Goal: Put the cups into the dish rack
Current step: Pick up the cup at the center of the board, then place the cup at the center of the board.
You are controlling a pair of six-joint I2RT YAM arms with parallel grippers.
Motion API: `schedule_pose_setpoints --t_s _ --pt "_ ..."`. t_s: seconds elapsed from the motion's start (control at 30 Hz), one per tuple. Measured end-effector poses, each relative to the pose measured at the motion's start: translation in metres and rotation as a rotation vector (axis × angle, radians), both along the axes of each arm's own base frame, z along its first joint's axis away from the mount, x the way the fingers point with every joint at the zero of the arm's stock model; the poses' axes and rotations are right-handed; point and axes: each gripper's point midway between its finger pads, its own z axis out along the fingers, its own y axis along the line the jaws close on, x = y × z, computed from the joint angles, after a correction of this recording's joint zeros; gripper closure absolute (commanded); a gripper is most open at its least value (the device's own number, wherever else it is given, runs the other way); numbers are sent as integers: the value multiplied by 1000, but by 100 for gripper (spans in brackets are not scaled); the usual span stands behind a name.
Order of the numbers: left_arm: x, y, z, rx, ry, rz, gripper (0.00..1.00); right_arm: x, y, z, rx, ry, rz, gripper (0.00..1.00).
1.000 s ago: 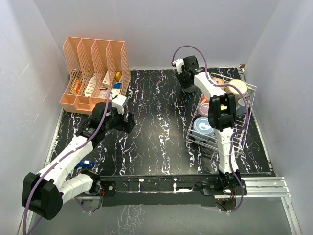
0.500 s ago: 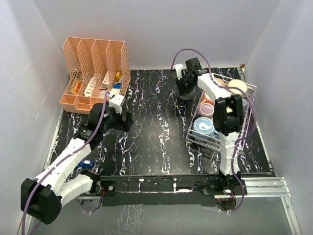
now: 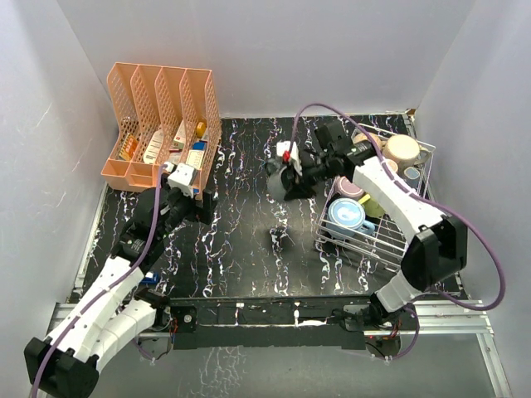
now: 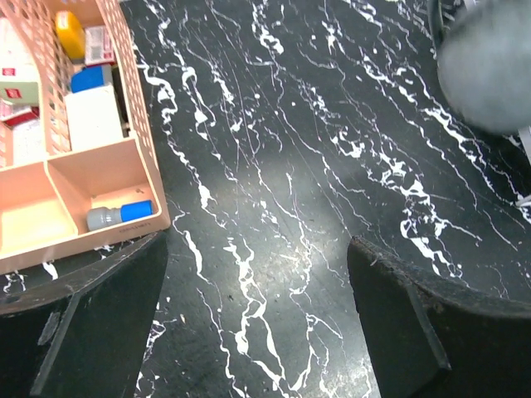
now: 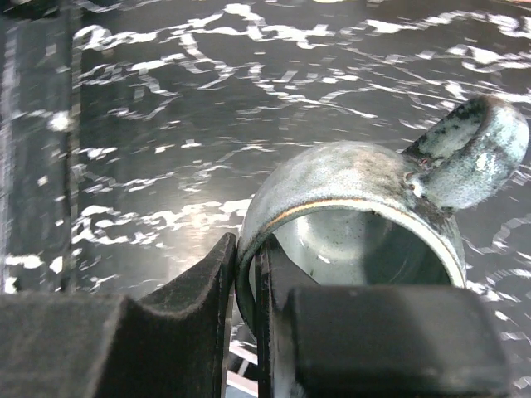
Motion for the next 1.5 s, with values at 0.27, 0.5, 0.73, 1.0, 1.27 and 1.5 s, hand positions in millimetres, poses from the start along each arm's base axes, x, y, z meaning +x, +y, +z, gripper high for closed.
schedule_pose_setpoints --t_s 0.27,0.5,0.73,1.0,1.27,1.5 --pt "-3 12 18 -21 -94 53 13 -90 -10 -46 -54 17 290 92" --pt "0 16 19 -15 -104 78 13 -129 -28 -74 -112 -32 461 90" --pt "2 20 17 -4 -100 101 13 -147 -26 -97 -227 -101 598 89" --pt "4 23 17 1 -102 120 13 -153 -19 -122 -357 -143 701 87" --pt "4 25 17 4 -104 132 13 -157 -18 -143 -498 -152 782 82" --pt "5 26 18 4 -106 137 13 -139 -7 -132 -520 -213 752 56"
